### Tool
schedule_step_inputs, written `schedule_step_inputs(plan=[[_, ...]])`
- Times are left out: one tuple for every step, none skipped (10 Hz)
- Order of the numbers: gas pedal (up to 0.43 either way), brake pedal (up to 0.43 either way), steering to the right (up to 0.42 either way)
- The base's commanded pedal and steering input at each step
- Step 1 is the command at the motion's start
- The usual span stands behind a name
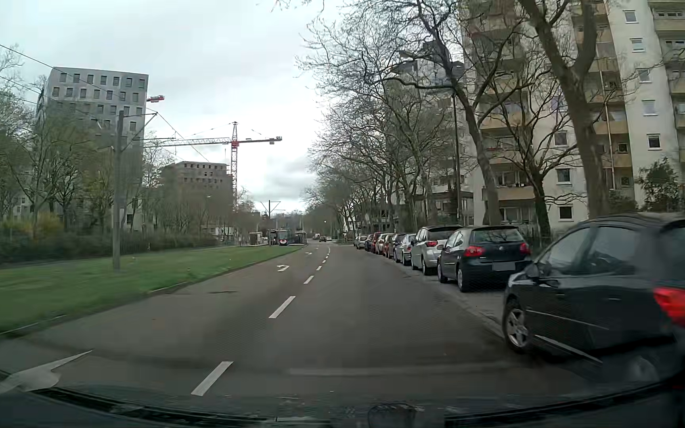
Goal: Follow the waypoints while adhering to traffic rules and regulations
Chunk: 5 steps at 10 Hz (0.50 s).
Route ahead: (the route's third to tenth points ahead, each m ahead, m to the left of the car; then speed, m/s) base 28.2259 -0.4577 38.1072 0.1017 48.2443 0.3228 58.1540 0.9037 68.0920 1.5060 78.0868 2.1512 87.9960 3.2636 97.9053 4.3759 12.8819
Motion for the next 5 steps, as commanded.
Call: schedule_step_inputs(plan=[[0.130,0.000,-0.007],[0.130,0.000,-0.008],[0.130,0.000,-0.007],[0.130,0.000,-0.007],[0.130,0.000,-0.007]])
